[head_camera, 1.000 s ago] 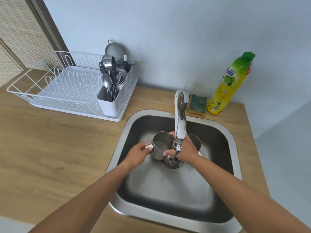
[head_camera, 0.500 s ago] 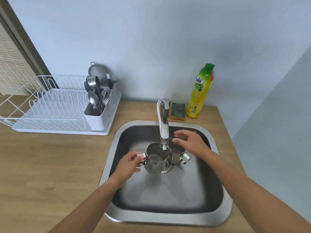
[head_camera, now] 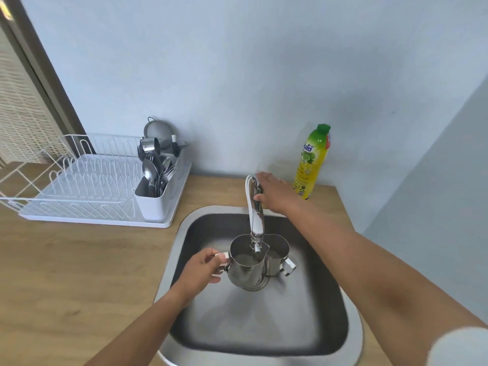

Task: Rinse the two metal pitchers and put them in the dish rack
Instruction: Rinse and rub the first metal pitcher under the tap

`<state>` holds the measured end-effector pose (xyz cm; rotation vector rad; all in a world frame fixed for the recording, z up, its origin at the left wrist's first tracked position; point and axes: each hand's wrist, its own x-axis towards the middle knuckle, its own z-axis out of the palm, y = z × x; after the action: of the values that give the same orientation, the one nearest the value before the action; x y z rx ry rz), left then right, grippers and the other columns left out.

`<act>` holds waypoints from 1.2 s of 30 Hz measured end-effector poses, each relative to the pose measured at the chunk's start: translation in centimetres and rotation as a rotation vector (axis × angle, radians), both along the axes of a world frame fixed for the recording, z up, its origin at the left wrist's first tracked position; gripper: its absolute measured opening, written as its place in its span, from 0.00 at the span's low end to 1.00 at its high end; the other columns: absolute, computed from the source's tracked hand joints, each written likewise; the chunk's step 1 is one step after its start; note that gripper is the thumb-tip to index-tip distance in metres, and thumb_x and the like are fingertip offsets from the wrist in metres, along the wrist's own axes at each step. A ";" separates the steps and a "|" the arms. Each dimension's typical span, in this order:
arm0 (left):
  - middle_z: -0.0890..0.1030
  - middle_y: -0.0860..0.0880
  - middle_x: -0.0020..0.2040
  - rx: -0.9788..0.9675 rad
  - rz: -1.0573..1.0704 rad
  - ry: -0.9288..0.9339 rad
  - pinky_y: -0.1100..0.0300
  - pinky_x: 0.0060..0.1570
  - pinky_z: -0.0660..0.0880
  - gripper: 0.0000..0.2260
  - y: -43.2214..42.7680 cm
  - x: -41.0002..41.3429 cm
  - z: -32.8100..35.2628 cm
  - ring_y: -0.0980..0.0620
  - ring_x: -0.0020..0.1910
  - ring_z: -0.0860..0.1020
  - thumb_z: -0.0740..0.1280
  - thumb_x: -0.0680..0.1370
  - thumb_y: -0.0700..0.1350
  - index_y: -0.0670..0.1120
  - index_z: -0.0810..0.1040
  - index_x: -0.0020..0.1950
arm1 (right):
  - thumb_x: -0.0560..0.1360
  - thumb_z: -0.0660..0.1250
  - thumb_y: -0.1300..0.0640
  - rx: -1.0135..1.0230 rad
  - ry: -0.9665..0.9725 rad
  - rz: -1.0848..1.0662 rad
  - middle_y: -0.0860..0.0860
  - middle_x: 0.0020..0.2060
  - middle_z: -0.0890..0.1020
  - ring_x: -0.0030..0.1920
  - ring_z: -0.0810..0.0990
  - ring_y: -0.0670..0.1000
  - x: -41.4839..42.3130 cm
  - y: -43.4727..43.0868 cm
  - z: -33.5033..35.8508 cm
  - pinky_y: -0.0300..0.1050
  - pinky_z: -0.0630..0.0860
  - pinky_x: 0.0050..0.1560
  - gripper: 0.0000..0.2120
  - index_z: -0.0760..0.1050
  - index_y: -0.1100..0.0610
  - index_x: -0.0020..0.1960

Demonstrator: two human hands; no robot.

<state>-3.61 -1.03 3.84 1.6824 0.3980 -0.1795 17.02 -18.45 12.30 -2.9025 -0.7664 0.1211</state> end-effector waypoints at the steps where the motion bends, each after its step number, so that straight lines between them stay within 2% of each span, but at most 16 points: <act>1: 0.86 0.46 0.49 -0.003 -0.003 0.000 0.52 0.50 0.81 0.11 0.1 0.0 0.0 0.49 0.47 0.83 0.68 0.77 0.50 0.42 0.79 0.48 | 0.80 0.63 0.50 -0.023 0.000 0.005 0.51 0.80 0.55 0.79 0.54 0.51 0.4 0.1 -0.2 0.53 0.56 0.75 0.33 0.53 0.55 0.80; 4: 0.85 0.45 0.49 -0.009 -0.003 -0.004 0.53 0.49 0.81 0.12 0.2 -0.1 0.1 0.50 0.46 0.82 0.67 0.72 0.54 0.46 0.78 0.44 | 0.81 0.62 0.51 -0.056 0.000 0.026 0.52 0.80 0.55 0.79 0.54 0.52 1.1 0.4 -0.9 0.54 0.56 0.76 0.31 0.54 0.56 0.80; 9: 0.85 0.45 0.49 0.007 0.002 -0.004 0.54 0.49 0.81 0.07 0.2 0.0 -0.2 0.51 0.45 0.81 0.66 0.80 0.46 0.46 0.77 0.44 | 0.82 0.59 0.55 -0.072 -0.049 0.081 0.54 0.79 0.58 0.78 0.58 0.55 2.2 0.4 -1.9 0.54 0.60 0.74 0.26 0.58 0.57 0.78; 11: 0.85 0.44 0.50 0.001 0.000 0.000 0.54 0.49 0.81 0.07 0.3 0.1 -0.2 0.51 0.46 0.81 0.66 0.80 0.46 0.45 0.77 0.45 | 0.83 0.58 0.55 -0.076 -0.072 0.094 0.54 0.79 0.59 0.77 0.60 0.56 2.5 0.3 -2.2 0.53 0.60 0.74 0.25 0.58 0.57 0.78; 16: 0.84 0.43 0.52 0.017 -0.004 -0.004 0.54 0.50 0.81 0.07 0.4 0.3 -0.4 0.46 0.51 0.82 0.65 0.80 0.47 0.45 0.77 0.46 | 0.83 0.57 0.56 -0.078 -0.095 0.093 0.54 0.79 0.58 0.79 0.56 0.53 2.8 0.2 -2.9 0.51 0.53 0.77 0.26 0.56 0.58 0.79; 21: 0.84 0.43 0.51 0.024 -0.011 -0.002 0.54 0.50 0.81 0.08 0.2 0.2 -0.4 0.43 0.54 0.82 0.65 0.80 0.48 0.44 0.77 0.47 | 0.82 0.58 0.58 -0.082 -0.117 0.092 0.54 0.78 0.63 0.77 0.62 0.54 3.4 0.4 -2.4 0.52 0.57 0.75 0.23 0.61 0.57 0.76; 28: 0.83 0.43 0.52 0.051 -0.022 0.000 0.58 0.48 0.82 0.10 0.0 0.0 -0.8 0.46 0.53 0.82 0.65 0.80 0.47 0.40 0.76 0.51 | 0.80 0.61 0.61 -0.077 -0.091 0.097 0.53 0.74 0.69 0.68 0.74 0.59 3.6 0.6 -1.7 0.52 0.68 0.67 0.22 0.66 0.57 0.73; 36: 0.83 0.42 0.52 0.058 -0.037 0.003 0.57 0.48 0.81 0.09 -0.1 -0.1 -1.2 0.46 0.51 0.81 0.65 0.81 0.46 0.40 0.75 0.48 | 0.82 0.59 0.60 -0.055 -0.074 0.087 0.54 0.68 0.75 0.63 0.76 0.59 3.4 0.7 -0.4 0.49 0.70 0.56 0.16 0.69 0.58 0.69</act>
<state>-3.75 -1.15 2.62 1.7481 0.3771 -0.1993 20.44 -17.74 11.89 -2.9396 -0.9166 0.0448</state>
